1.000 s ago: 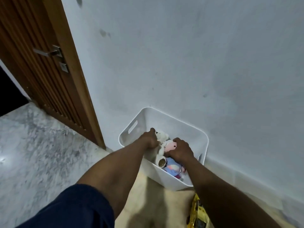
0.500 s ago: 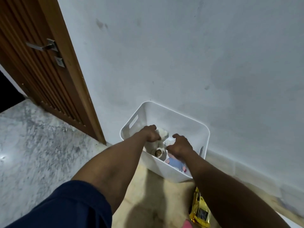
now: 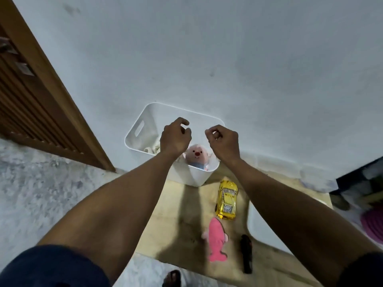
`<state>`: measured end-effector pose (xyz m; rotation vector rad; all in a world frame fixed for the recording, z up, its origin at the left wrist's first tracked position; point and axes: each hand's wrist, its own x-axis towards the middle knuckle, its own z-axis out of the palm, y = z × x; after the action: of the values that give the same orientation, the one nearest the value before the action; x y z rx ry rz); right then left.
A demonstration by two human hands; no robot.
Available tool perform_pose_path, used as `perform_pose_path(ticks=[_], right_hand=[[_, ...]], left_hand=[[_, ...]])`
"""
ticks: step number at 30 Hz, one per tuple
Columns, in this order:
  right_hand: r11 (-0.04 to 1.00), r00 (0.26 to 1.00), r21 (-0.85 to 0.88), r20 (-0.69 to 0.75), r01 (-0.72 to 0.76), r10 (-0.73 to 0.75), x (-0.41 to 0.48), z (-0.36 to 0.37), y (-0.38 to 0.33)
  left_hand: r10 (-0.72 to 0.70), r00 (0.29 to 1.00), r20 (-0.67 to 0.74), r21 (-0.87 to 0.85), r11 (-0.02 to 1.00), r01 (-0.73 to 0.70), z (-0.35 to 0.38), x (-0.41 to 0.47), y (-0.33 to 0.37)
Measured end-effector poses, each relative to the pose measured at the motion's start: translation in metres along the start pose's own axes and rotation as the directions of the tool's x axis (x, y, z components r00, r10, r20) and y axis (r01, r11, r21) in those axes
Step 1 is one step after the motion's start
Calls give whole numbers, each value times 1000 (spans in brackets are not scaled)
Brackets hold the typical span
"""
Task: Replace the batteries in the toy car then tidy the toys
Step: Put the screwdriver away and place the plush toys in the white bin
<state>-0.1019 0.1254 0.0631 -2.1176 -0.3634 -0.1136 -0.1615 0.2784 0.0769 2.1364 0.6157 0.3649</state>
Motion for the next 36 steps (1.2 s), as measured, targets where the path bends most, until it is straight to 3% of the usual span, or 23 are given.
perform_pose_path(ticks=[4, 8, 12, 16, 20, 23, 29, 33, 36], right_hand=[[997, 980, 20, -191, 69, -64, -40, -47, 7], [1000, 984, 5, -177, 15, -14, -96, -78, 36], [974, 992, -216, 81, -75, 95, -160, -90, 90], [918, 904, -377, 341, -121, 258, -214, -96, 131], [823, 874, -561, 353, -87, 333, -244, -95, 155], [762, 836, -643, 377, -73, 398, -252, -93, 162], [816, 815, -559, 399, -147, 420, -256, -85, 174], [897, 878, -400, 342, -188, 336, -247, -85, 166], [939, 940, -299, 235, -170, 246, -226, -86, 150]], left_hand=[[188, 981, -50, -29, 981, -190, 21, -66, 21], [275, 959, 74, 42, 960, -278, 58, -131, 4], [140, 942, 306, 173, 964, -200, 90, -181, -33], [-31, 880, 475, 320, 937, -140, 109, -216, -55], [-184, 814, 550, 424, 902, -82, 128, -236, -67], [-210, 800, 562, 401, 915, -42, 136, -246, -71], [-158, 830, 534, 239, 970, 31, 140, -255, -80], [-162, 876, 454, 139, 984, 110, 130, -250, -81], [-81, 939, 335, 58, 996, 65, 108, -240, -78]])
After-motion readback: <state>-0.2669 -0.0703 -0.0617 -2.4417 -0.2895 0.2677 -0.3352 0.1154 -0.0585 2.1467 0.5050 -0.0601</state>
